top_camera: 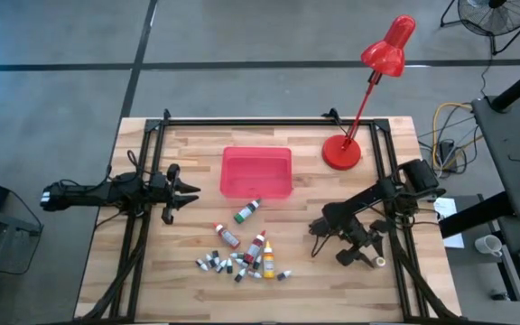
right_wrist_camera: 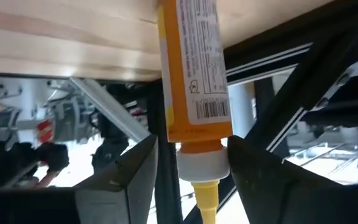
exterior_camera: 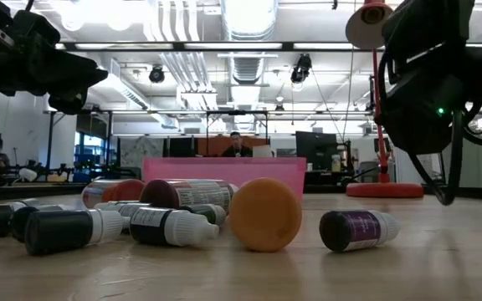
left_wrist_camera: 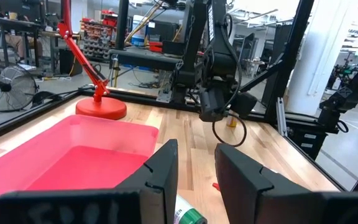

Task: Pick & Place food coloring
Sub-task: Move the big yellow food coloring bottle to the bottom right on the table, then move the big yellow food coloring bottle to the middle on the table

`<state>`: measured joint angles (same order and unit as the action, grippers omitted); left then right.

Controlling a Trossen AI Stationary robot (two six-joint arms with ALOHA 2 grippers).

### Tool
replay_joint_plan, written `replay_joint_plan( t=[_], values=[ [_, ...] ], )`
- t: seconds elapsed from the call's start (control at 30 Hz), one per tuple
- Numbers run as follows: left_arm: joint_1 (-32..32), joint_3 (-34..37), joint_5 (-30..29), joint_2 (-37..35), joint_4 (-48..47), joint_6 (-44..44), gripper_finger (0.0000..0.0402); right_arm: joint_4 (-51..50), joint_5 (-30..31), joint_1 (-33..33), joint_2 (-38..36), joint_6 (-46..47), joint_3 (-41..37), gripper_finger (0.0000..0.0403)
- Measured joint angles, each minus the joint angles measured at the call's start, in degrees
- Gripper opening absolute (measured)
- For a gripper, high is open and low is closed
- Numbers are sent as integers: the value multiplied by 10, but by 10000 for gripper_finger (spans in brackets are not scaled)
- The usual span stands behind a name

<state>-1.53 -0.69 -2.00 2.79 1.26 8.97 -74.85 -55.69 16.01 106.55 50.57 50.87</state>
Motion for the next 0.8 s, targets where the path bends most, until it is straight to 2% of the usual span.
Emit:
replay_joint_plan(
  t=[0.13, 0.3, 0.43, 0.63, 0.73, 0.8],
  values=[
    [0, 0, 0, 0, 0, 0, 80, -3, 71, 0, -1, -11, 11, 196],
    [0, 0, 0, 0, 0, 0, 80, 8, 230, 0, -1, -19, 40, 195],
    [0, 0, 0, 1, 0, 0, 80, 29, 373, 7, -5, -64, 94, 194],
    [0, 0, 0, 1, 0, 0, 80, 102, 587, 44, -24, -215, 194, 194],
    [0, 0, 0, 2, 0, 0, 80, 99, 709, 64, -23, -326, 226, 194],
    [0, 0, 0, 2, 0, 0, 80, 98, 768, 71, -18, -347, 256, 194]
  ],
)
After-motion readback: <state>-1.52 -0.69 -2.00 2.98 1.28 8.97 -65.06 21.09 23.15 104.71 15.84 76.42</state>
